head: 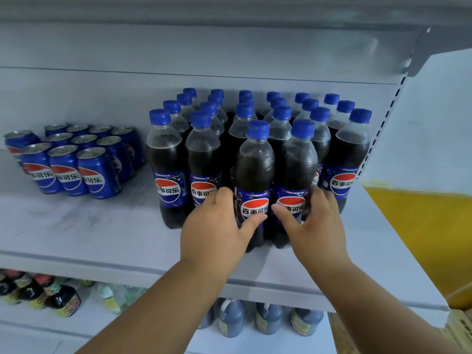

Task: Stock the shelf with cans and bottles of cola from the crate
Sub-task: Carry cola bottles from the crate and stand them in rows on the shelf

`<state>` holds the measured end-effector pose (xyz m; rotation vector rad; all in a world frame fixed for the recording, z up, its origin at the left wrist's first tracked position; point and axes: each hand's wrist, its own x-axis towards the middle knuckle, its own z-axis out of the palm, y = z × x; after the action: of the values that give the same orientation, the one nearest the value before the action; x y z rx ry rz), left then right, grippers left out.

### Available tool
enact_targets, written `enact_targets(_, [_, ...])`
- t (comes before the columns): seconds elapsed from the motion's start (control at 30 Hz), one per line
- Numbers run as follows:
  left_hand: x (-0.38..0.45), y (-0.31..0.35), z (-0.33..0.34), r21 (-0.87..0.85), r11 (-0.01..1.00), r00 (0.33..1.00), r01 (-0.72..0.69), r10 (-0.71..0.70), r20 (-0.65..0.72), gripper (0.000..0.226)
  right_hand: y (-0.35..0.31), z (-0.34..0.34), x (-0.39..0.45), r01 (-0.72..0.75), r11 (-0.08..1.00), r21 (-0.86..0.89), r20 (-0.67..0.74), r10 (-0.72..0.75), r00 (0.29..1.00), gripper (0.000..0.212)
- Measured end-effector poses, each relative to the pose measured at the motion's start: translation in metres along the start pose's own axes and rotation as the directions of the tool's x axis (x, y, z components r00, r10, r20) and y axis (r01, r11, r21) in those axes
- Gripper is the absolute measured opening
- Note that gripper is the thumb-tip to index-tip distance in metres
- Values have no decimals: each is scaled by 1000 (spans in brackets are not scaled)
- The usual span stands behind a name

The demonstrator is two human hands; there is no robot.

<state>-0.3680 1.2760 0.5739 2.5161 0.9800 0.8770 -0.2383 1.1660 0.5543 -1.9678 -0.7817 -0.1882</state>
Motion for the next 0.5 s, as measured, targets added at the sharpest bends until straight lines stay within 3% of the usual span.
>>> enact_targets(0.5, [23,5,-18,319,947,995,-34,1,103,39,2,17,10,-59,987,146,29,56,998,53])
